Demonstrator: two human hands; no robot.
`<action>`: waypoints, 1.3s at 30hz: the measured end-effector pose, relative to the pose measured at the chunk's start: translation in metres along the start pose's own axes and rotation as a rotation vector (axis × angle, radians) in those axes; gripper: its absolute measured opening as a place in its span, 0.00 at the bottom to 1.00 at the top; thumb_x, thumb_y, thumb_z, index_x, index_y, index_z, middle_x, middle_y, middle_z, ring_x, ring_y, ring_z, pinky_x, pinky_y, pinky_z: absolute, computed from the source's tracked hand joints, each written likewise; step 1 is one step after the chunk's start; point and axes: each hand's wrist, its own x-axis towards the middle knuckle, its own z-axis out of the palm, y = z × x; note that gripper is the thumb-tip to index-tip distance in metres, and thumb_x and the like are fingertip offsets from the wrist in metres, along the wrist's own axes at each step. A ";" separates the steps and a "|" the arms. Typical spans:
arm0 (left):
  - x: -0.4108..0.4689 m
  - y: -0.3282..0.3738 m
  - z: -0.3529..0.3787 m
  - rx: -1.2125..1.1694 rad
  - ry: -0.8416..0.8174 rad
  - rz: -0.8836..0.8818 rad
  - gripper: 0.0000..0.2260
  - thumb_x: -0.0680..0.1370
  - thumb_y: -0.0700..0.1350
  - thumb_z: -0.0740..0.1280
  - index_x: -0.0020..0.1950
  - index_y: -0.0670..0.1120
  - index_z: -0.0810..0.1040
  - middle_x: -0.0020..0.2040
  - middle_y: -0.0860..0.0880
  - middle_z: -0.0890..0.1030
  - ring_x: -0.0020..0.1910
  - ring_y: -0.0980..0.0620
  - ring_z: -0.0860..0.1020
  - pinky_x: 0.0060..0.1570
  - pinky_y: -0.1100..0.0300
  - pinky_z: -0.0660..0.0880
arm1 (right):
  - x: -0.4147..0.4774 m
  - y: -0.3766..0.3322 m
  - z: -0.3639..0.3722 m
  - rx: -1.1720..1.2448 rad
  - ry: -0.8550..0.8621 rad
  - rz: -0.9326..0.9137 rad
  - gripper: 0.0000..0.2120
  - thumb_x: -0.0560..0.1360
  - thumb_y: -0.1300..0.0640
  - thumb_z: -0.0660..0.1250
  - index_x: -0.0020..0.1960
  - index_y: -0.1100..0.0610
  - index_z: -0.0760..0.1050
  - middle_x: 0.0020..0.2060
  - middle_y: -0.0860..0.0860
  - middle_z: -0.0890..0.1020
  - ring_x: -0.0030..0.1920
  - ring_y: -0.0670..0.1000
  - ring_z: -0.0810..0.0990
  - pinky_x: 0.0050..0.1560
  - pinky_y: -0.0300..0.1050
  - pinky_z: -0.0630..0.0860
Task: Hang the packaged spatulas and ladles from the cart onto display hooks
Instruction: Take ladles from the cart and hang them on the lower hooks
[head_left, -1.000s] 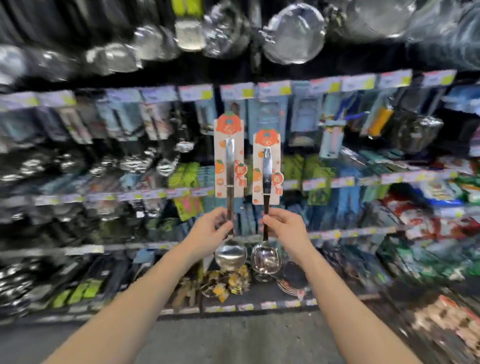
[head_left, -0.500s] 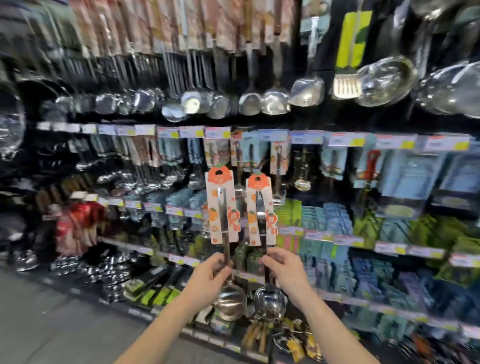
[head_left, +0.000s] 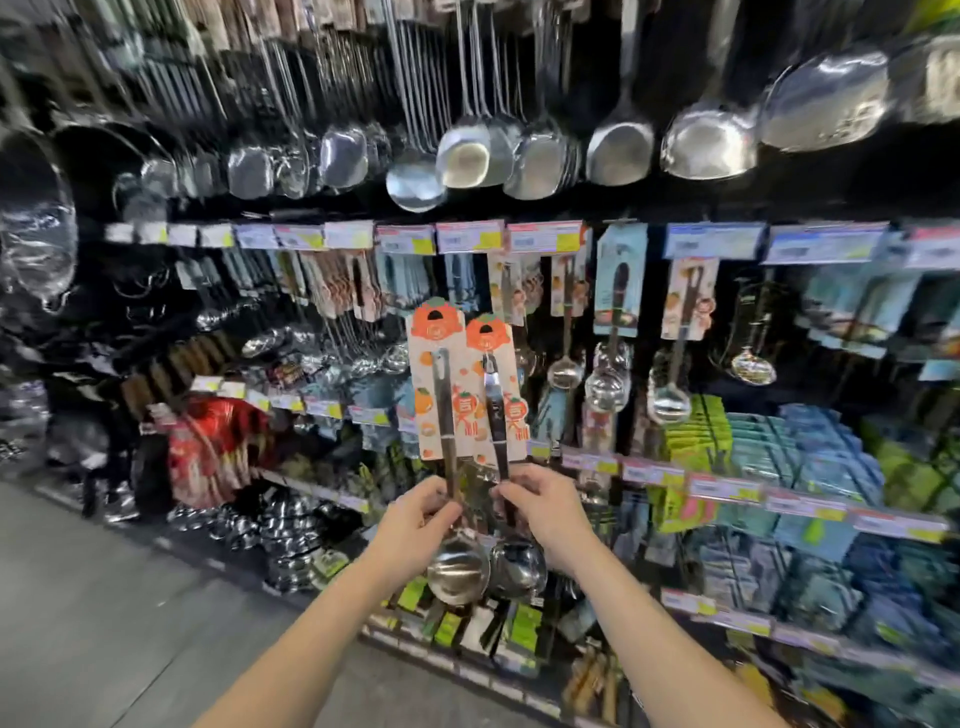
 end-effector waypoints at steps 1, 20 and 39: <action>0.008 -0.006 -0.006 0.001 -0.009 0.004 0.06 0.84 0.47 0.65 0.48 0.52 0.76 0.40 0.51 0.84 0.41 0.50 0.82 0.44 0.56 0.74 | 0.007 0.000 0.006 -0.005 0.006 -0.007 0.08 0.78 0.59 0.71 0.56 0.56 0.84 0.48 0.52 0.88 0.45 0.50 0.84 0.44 0.41 0.78; 0.124 -0.075 -0.075 -0.035 -0.298 0.254 0.05 0.83 0.46 0.66 0.47 0.49 0.77 0.40 0.51 0.85 0.39 0.55 0.82 0.41 0.66 0.74 | 0.048 -0.015 0.080 -0.031 0.360 0.095 0.10 0.81 0.60 0.67 0.44 0.53 0.84 0.45 0.52 0.88 0.50 0.53 0.86 0.56 0.50 0.79; 0.153 -0.078 -0.089 -0.094 -0.436 0.330 0.04 0.83 0.46 0.66 0.50 0.51 0.79 0.47 0.51 0.86 0.46 0.52 0.84 0.54 0.46 0.82 | 0.053 -0.050 0.082 0.072 0.543 0.053 0.06 0.81 0.60 0.67 0.51 0.53 0.82 0.45 0.51 0.88 0.46 0.47 0.86 0.47 0.38 0.77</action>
